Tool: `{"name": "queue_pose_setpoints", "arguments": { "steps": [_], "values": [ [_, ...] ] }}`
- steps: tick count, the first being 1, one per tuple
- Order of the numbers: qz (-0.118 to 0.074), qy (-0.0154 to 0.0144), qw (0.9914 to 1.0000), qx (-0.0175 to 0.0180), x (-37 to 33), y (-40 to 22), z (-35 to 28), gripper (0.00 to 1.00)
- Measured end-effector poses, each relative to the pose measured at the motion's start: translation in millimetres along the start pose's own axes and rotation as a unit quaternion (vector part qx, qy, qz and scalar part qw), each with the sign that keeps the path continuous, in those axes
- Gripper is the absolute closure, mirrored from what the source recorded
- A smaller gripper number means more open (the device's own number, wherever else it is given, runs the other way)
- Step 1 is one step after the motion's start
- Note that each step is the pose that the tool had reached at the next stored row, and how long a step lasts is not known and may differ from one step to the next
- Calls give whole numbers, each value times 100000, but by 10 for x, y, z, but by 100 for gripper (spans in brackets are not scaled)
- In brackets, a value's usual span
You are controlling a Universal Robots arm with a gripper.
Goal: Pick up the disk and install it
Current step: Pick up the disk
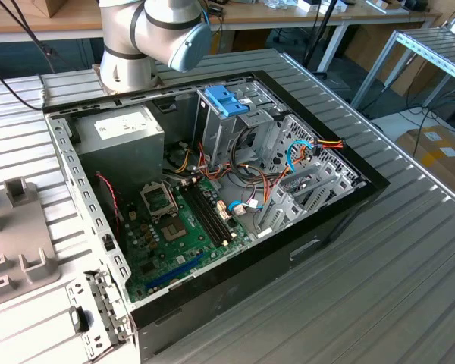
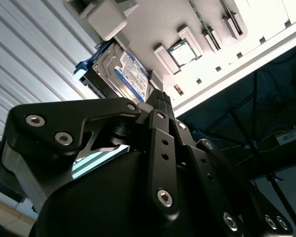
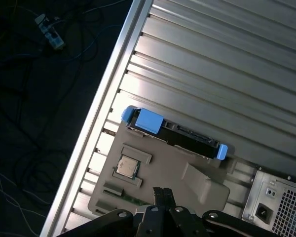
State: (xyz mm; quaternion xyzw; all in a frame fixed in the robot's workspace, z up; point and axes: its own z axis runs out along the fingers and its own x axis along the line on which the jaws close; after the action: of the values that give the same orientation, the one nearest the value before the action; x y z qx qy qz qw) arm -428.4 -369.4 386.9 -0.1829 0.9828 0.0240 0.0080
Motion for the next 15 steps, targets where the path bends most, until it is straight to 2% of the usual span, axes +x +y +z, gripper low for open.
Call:
{"name": "queue_pose_setpoints", "arguments": {
  "steps": [10, 15],
  "values": [
    [-1906, 81, 99982, -48, 0, 0, 0, 89],
    [-3308, 148, 99945, -81, 0, 0, 0, 89]
  ]
}}
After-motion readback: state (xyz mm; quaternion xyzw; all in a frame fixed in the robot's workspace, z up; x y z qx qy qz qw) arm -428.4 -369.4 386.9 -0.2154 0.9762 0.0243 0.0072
